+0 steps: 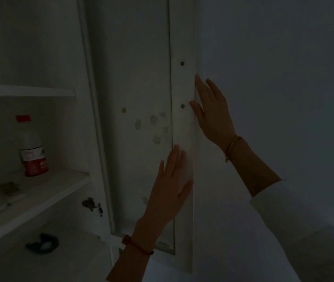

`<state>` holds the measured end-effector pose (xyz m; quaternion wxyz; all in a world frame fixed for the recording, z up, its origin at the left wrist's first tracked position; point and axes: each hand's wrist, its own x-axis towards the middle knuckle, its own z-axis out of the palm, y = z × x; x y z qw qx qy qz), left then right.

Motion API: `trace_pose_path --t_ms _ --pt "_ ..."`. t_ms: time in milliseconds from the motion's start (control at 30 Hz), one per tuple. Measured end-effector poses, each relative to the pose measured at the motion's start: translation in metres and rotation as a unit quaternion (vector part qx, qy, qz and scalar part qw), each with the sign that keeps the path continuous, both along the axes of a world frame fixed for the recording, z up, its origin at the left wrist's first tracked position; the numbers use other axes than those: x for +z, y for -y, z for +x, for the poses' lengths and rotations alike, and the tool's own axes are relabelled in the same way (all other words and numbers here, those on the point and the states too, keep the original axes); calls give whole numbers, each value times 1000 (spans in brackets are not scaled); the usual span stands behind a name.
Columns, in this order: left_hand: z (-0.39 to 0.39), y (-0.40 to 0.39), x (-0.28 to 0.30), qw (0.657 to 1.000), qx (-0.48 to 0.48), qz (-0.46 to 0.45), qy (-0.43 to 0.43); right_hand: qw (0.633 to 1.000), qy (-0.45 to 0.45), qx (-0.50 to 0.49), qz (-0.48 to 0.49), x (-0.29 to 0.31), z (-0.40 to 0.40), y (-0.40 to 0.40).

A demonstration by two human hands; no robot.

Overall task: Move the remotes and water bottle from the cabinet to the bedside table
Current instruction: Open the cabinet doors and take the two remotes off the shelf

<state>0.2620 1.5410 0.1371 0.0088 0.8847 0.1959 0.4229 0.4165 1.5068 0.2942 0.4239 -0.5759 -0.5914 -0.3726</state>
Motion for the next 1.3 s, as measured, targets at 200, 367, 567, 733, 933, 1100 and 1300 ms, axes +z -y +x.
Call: trace_pose_path --t_ms 200,367,567,733,933,1100,1300 --pt "8 -1 -1 1000 -1 -3 12 1000 4 28 13 1 11 -6" --pt "1 0 0 1000 13 -7 27 994 35 61 84 2 -7 1" --pt "-46 -8 -1 987 141 -25 78 976 52 201 65 -14 -51 -15" --pt "-113 -11 -1 952 281 -61 108 955 25 294 20 -38 -97 -49" --pt "-201 -2 -4 875 463 -86 115 917 6 392 -67 -76 -173 -89" --pt "-257 0 -1 826 539 -125 110 888 1 436 -146 -105 -239 -126" --pt "-302 -40 9 801 567 -174 84 858 2 463 -222 -130 -304 -186"
